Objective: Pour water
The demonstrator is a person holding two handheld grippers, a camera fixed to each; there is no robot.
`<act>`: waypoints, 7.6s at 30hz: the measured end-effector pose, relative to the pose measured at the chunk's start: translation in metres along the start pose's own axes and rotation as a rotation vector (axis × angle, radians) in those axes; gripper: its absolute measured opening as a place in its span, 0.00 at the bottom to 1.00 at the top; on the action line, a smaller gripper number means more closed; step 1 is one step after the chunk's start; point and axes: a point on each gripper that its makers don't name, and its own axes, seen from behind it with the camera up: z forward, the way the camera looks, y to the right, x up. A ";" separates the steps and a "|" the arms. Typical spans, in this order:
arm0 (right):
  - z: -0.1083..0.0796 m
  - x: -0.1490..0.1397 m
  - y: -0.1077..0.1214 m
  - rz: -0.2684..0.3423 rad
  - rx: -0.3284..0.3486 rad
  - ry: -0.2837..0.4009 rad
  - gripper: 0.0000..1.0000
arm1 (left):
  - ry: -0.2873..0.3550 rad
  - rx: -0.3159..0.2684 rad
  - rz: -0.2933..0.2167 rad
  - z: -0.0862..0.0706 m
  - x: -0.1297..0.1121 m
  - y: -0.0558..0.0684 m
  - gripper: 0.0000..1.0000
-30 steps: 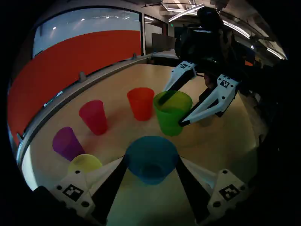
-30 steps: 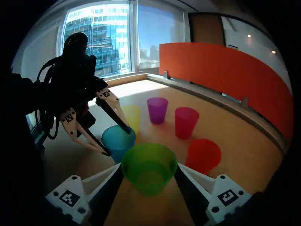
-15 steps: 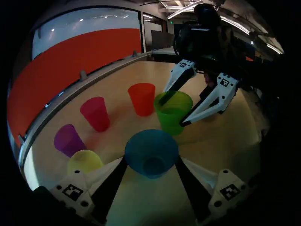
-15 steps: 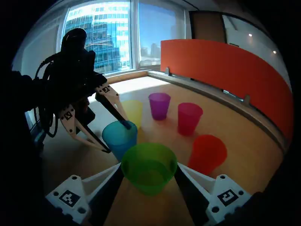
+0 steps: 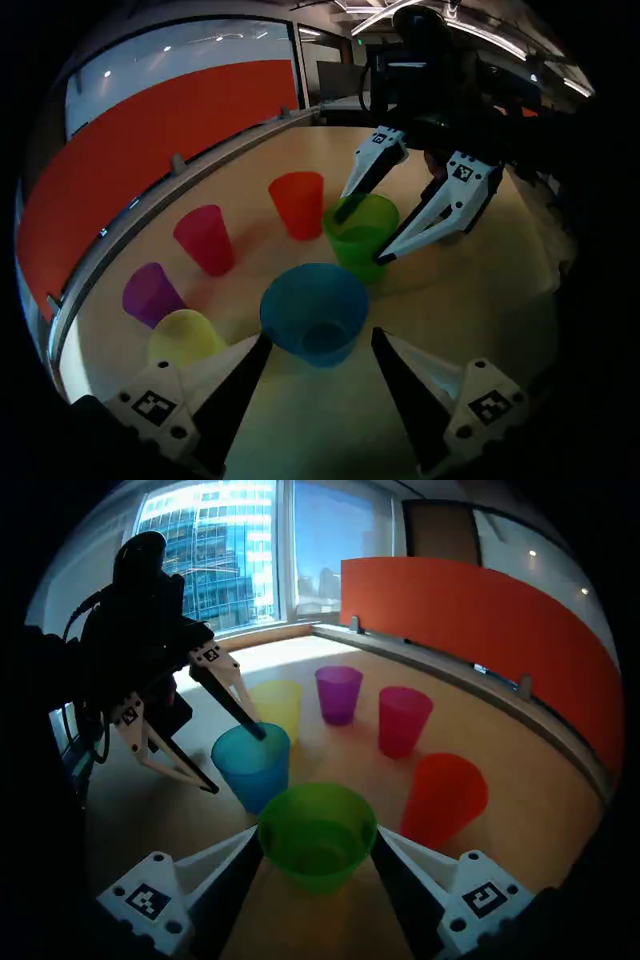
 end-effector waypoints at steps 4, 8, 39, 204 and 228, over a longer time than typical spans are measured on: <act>-0.001 -0.002 -0.001 -0.002 -0.001 -0.002 0.91 | -0.004 0.003 0.003 -0.004 -0.003 0.003 0.92; -0.002 -0.004 -0.001 -0.005 -0.002 -0.007 0.91 | -0.007 0.002 0.002 -0.007 -0.006 0.006 0.92; -0.060 -0.015 -0.004 0.069 -0.151 0.054 1.00 | 0.096 0.125 -0.078 -0.059 -0.001 0.007 0.92; -0.173 0.038 0.113 0.237 -0.890 0.636 1.00 | 0.535 1.022 -0.483 -0.188 -0.067 -0.132 0.92; -0.174 0.003 0.134 0.273 -0.921 0.608 0.99 | 0.535 1.022 -0.483 -0.188 -0.066 -0.132 0.92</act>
